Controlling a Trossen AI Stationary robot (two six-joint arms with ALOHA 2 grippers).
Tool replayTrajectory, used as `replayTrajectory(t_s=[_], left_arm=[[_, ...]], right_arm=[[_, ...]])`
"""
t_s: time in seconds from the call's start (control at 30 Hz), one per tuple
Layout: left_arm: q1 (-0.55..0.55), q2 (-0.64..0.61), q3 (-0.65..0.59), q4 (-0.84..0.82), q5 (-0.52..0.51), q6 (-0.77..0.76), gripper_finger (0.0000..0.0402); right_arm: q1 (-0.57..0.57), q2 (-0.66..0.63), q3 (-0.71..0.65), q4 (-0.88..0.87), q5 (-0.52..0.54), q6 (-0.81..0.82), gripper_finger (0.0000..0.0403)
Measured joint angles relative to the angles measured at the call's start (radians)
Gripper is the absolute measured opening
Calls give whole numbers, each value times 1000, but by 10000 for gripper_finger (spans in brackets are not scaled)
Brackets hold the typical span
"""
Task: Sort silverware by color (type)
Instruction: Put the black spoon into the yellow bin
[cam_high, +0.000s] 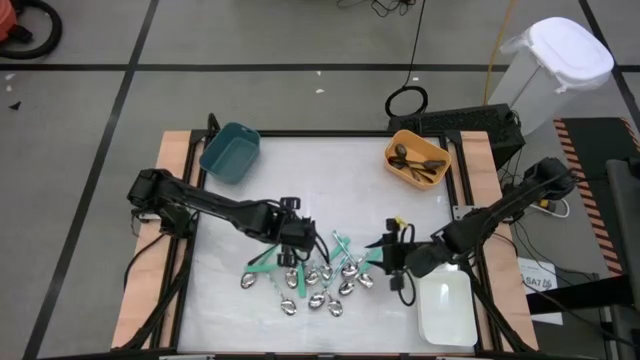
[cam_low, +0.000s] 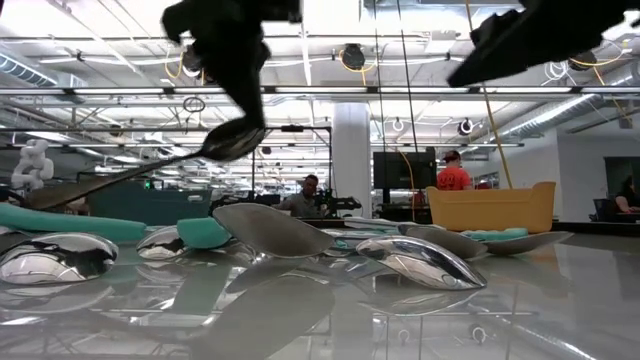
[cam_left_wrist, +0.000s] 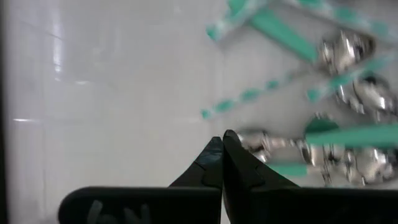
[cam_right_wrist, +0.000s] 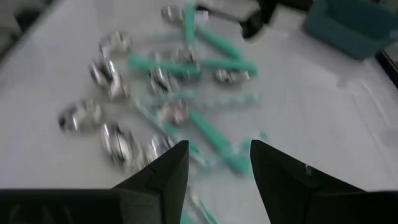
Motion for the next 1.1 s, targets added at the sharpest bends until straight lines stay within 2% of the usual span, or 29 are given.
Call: replayTrajectory(t_s=[0.13,0.3,0.47,0.53,0.93,1.1], left_arm=[[-4,0,70,-3,-75,-8,1],[-10,0,149,-3,-201,-36,0],[-24,-1,206,-8,-473,-133,0],[-34,-2,218,-8,-538,-142,0],[-127,-2,223,118,-758,-226,0],[-163,-2,217,111,-858,-310,0]], right_arm=[[-19,87,-28,275,0,-18,168],[-54,204,-30,504,0,-17,169],[-98,309,-30,699,96,24,169],[-117,342,-31,753,136,25,169],[-218,501,-31,1111,142,-103,169],[-243,536,-27,1183,112,-115,169]])
